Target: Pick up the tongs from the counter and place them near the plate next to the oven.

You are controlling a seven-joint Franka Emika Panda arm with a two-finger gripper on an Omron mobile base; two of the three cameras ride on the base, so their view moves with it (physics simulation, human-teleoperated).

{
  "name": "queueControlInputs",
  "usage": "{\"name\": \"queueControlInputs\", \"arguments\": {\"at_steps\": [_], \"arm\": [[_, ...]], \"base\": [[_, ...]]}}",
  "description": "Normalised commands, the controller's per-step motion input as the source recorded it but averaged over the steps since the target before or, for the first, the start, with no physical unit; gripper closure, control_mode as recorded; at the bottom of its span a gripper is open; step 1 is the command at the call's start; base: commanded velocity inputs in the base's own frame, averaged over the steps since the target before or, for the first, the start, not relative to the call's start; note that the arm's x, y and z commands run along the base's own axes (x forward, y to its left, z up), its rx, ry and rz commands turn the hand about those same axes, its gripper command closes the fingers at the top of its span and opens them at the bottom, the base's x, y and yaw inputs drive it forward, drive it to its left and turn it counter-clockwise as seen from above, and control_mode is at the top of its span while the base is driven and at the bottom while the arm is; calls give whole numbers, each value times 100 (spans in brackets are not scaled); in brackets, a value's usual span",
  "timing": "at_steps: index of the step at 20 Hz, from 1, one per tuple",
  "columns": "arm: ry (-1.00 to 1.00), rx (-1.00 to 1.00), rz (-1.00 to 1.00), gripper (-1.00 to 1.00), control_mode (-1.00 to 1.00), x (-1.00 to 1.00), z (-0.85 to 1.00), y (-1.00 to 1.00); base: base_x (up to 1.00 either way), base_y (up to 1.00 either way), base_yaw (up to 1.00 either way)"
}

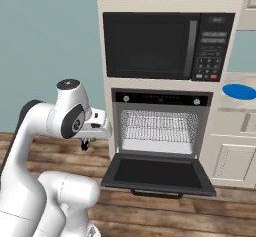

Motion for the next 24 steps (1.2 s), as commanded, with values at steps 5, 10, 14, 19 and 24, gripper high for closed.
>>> {"name": "queueControlInputs", "arguments": {"at_steps": [5, 10, 14, 19, 24], "arm": [[0, 0, 0, 100, 100, 0, 0, 0], [0, 0, 0, 100, 100, 0, 0, 0], [0, 0, 0, 100, 100, 0, 0, 0], [0, 0, 0, 100, 100, 0, 0, 0], [0, 0, 0, 100, 100, 0, 0, 0]], "base": [[-36, -100, -2], [-36, -100, -32], [2, -94, -56], [10, -86, -63], [23, -74, -54]]}}
